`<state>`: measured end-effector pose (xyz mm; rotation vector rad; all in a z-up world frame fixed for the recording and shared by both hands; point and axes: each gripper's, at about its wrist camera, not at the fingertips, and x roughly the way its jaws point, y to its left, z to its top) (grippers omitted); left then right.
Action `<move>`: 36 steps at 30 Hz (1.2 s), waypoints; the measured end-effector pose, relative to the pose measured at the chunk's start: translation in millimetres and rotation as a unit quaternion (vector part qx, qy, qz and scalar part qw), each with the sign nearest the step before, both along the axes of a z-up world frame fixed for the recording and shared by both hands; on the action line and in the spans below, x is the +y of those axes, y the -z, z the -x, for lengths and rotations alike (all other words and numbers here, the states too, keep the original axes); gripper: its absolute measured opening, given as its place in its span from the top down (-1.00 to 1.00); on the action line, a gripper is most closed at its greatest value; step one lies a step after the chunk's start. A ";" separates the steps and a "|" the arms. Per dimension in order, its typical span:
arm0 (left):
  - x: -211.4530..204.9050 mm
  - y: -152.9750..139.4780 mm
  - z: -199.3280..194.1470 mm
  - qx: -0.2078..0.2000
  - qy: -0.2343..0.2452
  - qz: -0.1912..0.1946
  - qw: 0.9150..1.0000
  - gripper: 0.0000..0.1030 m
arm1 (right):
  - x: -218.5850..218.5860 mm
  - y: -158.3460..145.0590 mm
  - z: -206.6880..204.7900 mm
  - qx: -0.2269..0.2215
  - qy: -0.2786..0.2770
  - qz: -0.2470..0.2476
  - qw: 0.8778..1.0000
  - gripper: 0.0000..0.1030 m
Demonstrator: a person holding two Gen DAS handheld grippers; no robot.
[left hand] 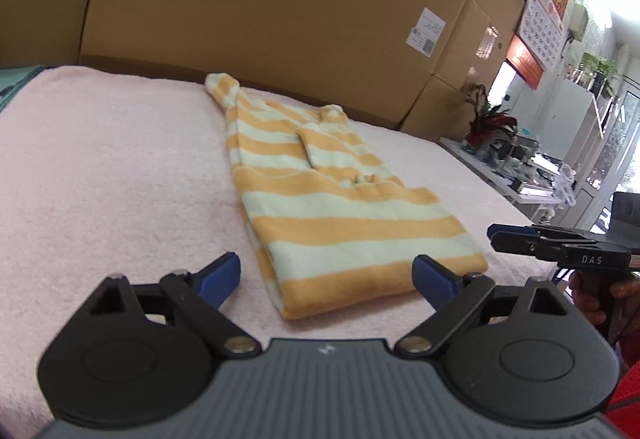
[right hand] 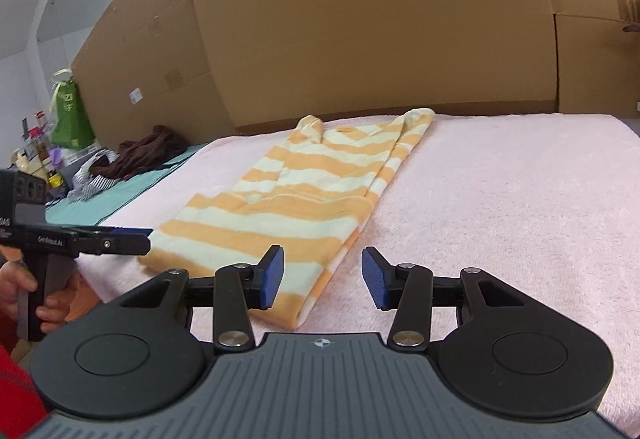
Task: Fold clothes
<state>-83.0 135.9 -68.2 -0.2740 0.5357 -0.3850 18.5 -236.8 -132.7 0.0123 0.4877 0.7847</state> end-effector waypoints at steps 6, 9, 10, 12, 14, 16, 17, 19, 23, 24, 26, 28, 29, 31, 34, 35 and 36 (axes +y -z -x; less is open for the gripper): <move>-12.3 7.0 1.9 -0.007 0.021 -0.010 1.000 -0.84 | 9.6 8.3 20.1 -0.015 -0.029 0.031 0.999 0.07; -16.2 10.4 4.8 -0.021 0.020 -0.021 0.999 -0.79 | 17.9 18.3 21.1 -0.020 -0.024 0.046 0.998 0.07; -19.2 11.9 6.6 -0.030 0.018 -0.035 0.999 -0.74 | 19.7 20.7 23.1 -0.031 -0.023 0.048 0.998 0.08; -26.2 14.9 10.6 -0.048 0.012 -0.068 0.996 -0.58 | 22.6 24.4 28.5 -0.053 -0.020 0.051 0.997 0.24; -29.5 17.8 13.3 -0.065 0.000 -0.088 0.994 -0.38 | 24.1 27.4 29.4 -0.064 -0.015 0.045 0.997 0.52; -27.7 19.7 14.3 -0.075 -0.012 -0.090 0.993 -0.19 | 24.0 28.3 30.3 -0.067 -0.010 0.039 0.997 0.60; -24.3 20.2 14.1 -0.076 -0.016 -0.082 0.994 -0.04 | 23.7 28.7 30.8 -0.069 -0.008 0.037 0.997 0.63; -18.5 21.5 13.4 -0.079 -0.015 -0.064 0.995 0.09 | 23.3 28.1 31.9 -0.072 -0.005 0.032 0.997 0.67; -17.0 22.0 14.2 -0.084 -0.013 -0.050 0.995 0.24 | 22.4 22.9 34.4 -0.076 -0.003 0.021 0.997 0.71; -14.4 20.6 13.8 -0.082 -0.013 -0.038 0.996 0.32 | 22.1 21.6 35.0 -0.077 -0.002 0.018 0.997 0.72; -8.9 17.7 13.0 -0.078 -0.013 -0.015 0.997 0.46 | 21.7 19.0 36.3 -0.080 -0.001 0.013 0.997 0.72; -5.2 13.7 13.3 -0.082 -0.015 -0.002 0.996 0.50 | 21.2 16.4 37.5 -0.082 0.000 0.007 0.997 0.73; -5.7 11.8 14.4 -0.085 -0.016 -0.003 0.996 0.52 | 20.9 15.1 38.1 -0.083 0.000 0.004 0.997 0.74; -8.5 8.2 17.3 -0.092 -0.018 -0.010 0.996 0.52 | 18.8 10.0 39.8 -0.089 0.001 -0.004 0.996 0.75; -10.4 0.4 21.9 -0.110 -0.023 -0.011 0.994 0.55 | 15.2 1.8 42.4 -0.100 0.003 -0.019 0.995 0.79; -10.0 -3.0 23.3 -0.117 -0.026 -0.008 0.993 0.56 | 13.8 -1.6 42.8 -0.104 0.003 -0.024 0.994 0.81; -9.3 -6.4 25.1 -0.122 -0.029 -0.003 0.992 0.57 | 12.3 -5.3 43.0 -0.107 0.004 -0.029 0.994 0.81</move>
